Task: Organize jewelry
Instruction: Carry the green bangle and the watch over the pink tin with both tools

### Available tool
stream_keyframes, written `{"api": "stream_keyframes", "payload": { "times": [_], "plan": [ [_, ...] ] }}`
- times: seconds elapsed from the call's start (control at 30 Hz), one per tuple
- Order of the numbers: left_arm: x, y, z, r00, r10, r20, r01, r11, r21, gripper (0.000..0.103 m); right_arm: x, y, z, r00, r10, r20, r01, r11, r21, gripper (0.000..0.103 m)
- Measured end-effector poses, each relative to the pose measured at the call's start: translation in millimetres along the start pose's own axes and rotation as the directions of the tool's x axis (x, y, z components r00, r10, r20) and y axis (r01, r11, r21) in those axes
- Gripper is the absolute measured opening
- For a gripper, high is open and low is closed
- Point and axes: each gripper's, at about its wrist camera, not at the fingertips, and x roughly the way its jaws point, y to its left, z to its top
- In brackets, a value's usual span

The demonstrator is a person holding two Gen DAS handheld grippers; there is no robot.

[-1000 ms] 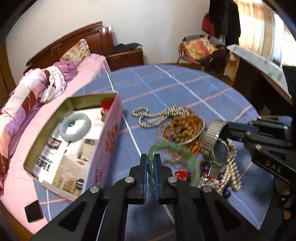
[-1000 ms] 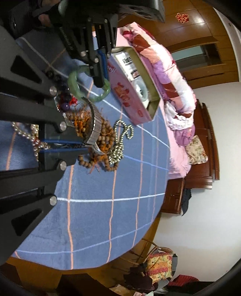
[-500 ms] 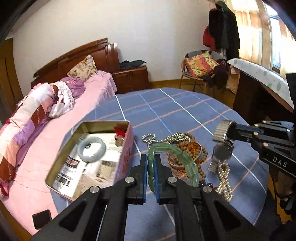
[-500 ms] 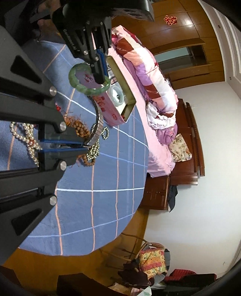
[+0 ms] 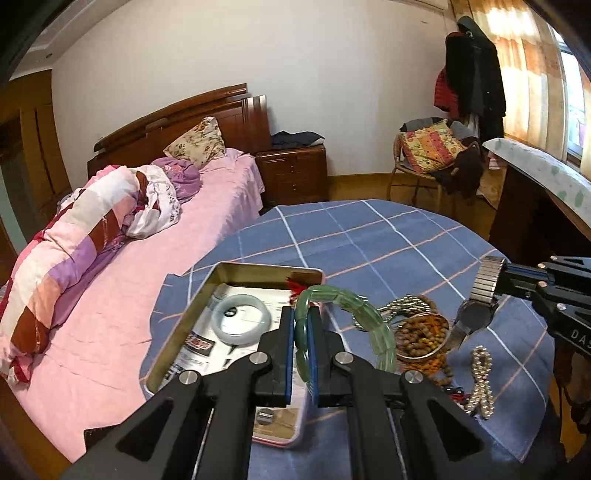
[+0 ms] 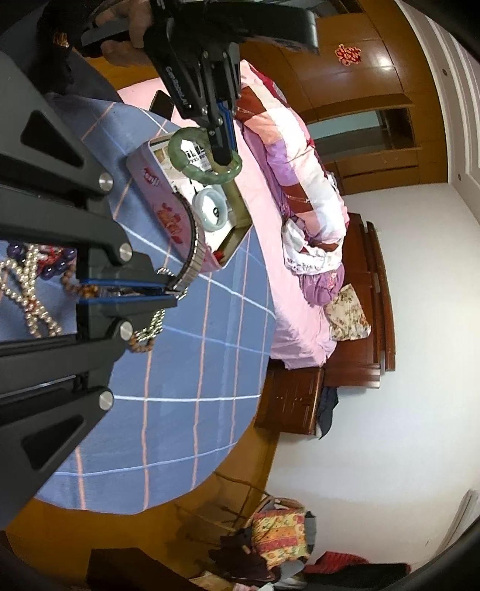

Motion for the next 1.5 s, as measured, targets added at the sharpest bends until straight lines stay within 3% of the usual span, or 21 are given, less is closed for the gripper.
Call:
{"api": "stream_keyframes", "payload": {
  "times": [0.63,1.13,1.5],
  "plan": [
    [16.2,63.5,0.1,0.994,0.101,-0.029,-0.102,0.994,-0.04,0.005,35.4,55.3,43.2,0.996,0.089,-0.014,-0.09,0.989,-0.114,0.005],
    [38.6,95.7,-11.0,0.991,0.115,-0.076,-0.122,0.987,-0.108,0.005,70.6,98.0,57.1,0.991,0.117,-0.058,-0.126,0.974,-0.186,0.005],
    [56.1,100.9,-14.5,0.989,0.102,-0.106,-0.115,0.986,-0.12,0.005,100.9,101.0,50.5,0.988,0.111,-0.112,-0.129,0.976,-0.175,0.005]
  ]
}}
